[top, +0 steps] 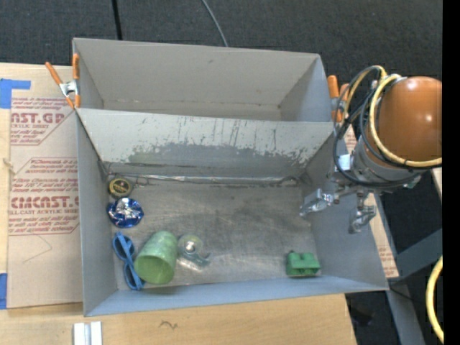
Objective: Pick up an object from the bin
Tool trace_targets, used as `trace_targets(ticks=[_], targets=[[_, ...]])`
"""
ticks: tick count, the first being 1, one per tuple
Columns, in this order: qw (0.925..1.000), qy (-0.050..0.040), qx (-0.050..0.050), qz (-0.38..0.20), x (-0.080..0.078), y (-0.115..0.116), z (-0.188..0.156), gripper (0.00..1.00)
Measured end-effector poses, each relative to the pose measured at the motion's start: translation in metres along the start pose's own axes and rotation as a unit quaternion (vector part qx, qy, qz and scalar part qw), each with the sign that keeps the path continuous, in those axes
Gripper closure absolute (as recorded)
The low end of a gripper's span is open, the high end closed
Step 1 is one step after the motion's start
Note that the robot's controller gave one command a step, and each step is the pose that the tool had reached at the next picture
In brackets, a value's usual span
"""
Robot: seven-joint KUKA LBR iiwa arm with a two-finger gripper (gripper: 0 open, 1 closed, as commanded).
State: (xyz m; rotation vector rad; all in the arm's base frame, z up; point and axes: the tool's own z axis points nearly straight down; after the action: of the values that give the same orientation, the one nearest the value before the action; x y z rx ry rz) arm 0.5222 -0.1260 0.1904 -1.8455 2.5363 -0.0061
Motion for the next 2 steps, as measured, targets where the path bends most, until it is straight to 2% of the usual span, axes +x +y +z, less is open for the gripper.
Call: trace_targets(ticks=[1,2], targets=[[0.9983,-0.0012,-0.007,-0.057,-0.069,0.063,0.055,0.00],[0.9892,-0.0004,-0.002,-0.147,-0.045,0.049,0.104,0.00]])
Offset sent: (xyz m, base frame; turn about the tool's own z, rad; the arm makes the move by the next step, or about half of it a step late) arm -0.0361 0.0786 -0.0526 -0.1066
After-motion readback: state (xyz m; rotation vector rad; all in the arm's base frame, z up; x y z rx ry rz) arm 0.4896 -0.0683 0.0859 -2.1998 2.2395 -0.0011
